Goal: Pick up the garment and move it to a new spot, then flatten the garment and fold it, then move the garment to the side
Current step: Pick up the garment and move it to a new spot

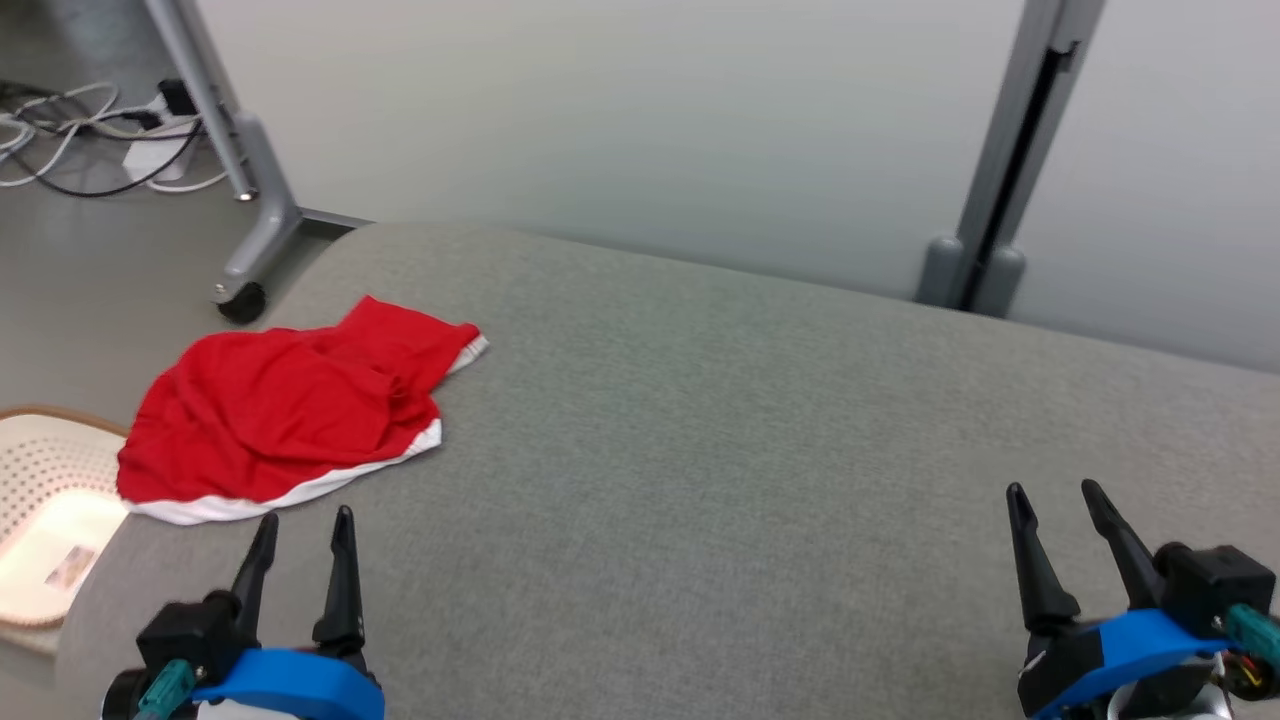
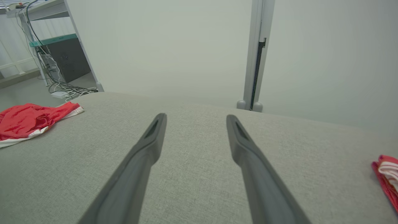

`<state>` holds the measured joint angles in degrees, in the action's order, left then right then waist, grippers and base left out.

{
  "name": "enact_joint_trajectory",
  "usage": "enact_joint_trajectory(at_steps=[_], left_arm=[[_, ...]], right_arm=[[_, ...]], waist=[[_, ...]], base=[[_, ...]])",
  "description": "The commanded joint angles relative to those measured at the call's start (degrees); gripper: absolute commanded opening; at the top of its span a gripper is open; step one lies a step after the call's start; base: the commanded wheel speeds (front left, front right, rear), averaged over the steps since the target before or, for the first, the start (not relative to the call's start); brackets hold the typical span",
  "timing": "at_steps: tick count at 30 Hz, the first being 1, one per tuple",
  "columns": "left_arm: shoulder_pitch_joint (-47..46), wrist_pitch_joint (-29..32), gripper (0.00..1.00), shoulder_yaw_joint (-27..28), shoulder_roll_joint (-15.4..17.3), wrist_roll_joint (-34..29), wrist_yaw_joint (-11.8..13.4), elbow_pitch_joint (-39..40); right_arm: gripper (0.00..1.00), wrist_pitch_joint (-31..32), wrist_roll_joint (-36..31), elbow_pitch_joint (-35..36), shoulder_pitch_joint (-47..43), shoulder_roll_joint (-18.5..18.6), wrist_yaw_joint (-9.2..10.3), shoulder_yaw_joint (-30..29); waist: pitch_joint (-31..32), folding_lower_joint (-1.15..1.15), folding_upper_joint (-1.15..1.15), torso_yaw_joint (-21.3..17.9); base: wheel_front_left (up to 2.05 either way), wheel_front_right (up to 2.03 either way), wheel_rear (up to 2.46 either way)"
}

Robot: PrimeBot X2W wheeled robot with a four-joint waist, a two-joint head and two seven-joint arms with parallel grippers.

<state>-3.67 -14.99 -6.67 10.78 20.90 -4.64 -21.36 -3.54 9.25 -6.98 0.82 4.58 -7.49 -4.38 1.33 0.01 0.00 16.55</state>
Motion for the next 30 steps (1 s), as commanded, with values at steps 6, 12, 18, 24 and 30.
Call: enact_joint_trajectory(at_steps=[6,12,18,24,30], left_arm=[[0.47,-0.26,1.00,0.24,0.29,-0.11,-0.06,0.55],[1.05,-0.25,1.00,1.09,0.57,0.08,0.08,1.16],[1.20,-0.25,1.00,0.96,0.41,0.19,0.29,1.75],[1.29,-0.11,1.00,0.91,0.55,0.40,0.76,2.79],[-1.93,1.32,1.00,2.30,2.15,2.47,-0.04,7.58]], right_arm=[[1.00,-0.55,0.24,-0.53,0.62,0.36,-0.01,0.64],[1.00,-0.70,0.38,-0.91,0.95,0.29,-0.01,1.11],[1.00,-0.87,0.40,-1.30,1.20,0.19,-0.01,1.48],[1.00,-0.98,0.13,-1.64,1.47,0.10,-0.01,2.02],[1.00,-0.83,0.11,-1.16,1.47,0.20,-0.01,1.80]], waist=[[-1.87,-0.01,0.00,7.28],[-2.19,-0.01,0.00,10.91],[-2.22,-0.01,0.00,11.76],[-2.40,-0.01,0.00,10.99],[-3.49,-0.01,0.00,9.79]], base=[[0.00,0.00,0.00],[0.00,0.00,0.00],[0.00,0.00,0.00],[0.00,0.00,0.00],[0.00,0.00,0.00]])
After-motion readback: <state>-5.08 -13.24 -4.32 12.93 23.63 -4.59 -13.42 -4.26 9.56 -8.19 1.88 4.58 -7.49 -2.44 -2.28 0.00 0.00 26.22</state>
